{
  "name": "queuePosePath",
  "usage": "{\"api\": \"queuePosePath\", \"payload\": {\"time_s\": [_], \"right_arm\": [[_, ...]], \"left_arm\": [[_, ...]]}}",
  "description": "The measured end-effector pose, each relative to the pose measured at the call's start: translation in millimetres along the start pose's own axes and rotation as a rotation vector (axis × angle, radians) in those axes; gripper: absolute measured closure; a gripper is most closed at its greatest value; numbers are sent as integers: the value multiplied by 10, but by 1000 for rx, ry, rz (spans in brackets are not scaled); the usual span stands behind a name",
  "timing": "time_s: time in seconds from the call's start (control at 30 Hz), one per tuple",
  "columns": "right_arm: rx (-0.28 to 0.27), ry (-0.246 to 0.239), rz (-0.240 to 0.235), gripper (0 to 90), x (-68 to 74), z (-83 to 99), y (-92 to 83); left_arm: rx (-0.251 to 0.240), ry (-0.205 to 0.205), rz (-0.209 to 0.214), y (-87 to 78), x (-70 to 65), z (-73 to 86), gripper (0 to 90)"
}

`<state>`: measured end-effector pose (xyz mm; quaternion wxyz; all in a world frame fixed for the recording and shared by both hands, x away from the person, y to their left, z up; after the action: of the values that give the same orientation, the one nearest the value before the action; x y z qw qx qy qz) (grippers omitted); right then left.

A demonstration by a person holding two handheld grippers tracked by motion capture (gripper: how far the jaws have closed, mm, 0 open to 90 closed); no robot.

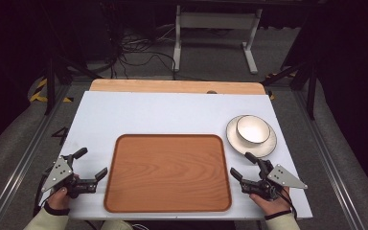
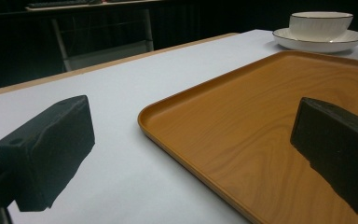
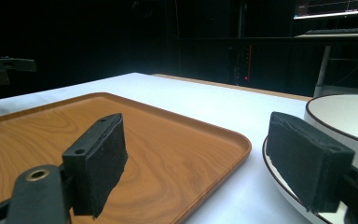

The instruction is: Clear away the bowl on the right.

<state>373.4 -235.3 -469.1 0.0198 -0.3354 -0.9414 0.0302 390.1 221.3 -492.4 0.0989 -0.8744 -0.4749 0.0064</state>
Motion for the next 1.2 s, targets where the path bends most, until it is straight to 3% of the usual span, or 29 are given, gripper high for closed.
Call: {"api": "queuePosePath", "payload": {"time_s": [1.2], "right_arm": [[31, 2, -22, 232, 18, 19, 30]], "left_arm": [[-10, -8, -1, 2, 0, -7, 3]]}}
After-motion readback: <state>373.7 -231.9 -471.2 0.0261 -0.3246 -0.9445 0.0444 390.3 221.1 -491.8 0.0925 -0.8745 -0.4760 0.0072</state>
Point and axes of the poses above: each handheld gripper's, and its own axes: y roughly forward along the jaws, z roughly out of its underside, x roughly to its left, the point moved 10 cm from there along y, roughly forward along the jaws, and after that the axes turned 9 degrees about -z, right-handed, at the moved point
